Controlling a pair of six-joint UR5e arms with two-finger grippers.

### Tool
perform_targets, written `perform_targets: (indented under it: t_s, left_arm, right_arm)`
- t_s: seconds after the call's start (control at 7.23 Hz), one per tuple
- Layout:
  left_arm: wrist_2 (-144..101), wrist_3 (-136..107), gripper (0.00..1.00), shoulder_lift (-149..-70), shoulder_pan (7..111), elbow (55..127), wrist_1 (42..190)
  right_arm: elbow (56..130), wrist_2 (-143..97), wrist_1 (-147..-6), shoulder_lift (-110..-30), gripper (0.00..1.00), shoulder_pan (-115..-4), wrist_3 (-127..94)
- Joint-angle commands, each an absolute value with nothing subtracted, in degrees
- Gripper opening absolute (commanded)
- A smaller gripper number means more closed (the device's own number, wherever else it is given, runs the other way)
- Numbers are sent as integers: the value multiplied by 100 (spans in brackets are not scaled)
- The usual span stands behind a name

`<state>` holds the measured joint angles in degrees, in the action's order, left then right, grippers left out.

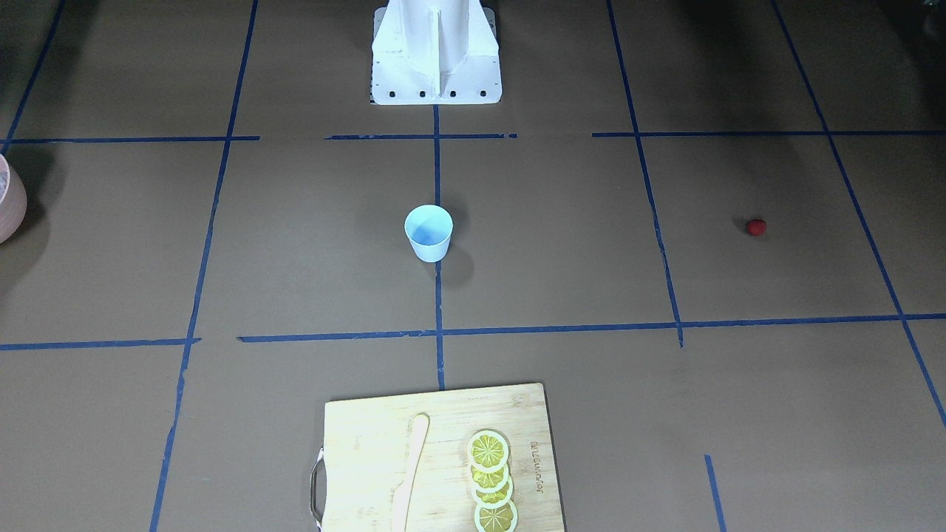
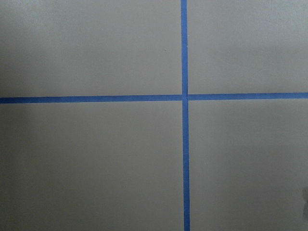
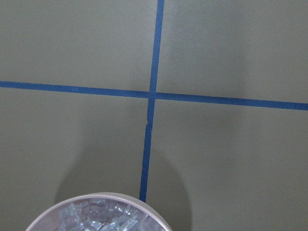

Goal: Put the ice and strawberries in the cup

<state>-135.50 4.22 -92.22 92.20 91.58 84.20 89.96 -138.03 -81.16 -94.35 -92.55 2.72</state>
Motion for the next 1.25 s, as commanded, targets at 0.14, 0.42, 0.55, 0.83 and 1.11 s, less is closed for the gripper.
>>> perform_targets:
  t_s: [0.14,0.42,0.55,0.83,1.11]
  left_arm:
    - [-13553,422,100,-9220,9220,9158,8420]
    - [-13544,413,100,-9228,9220,9158,8420]
    - [-13544,422,100,-9220,9220,9158,8420]
    - [-13544,413,100,-9228,9229,9167,8420]
    - [-13553,422,100,-9220,9229,9176,8420]
  right_arm:
    - [9026,-13632,-8112,-9440,99,-9246,264]
    - [9000,-13623,-8121,-9422,99,-9246,272]
    - [8991,-13667,-8130,-9396,99,-9246,255]
    - [9026,-13658,-8051,-9447,100,-9246,255]
    - [9139,-13641,-8033,-9457,99,-9072,281]
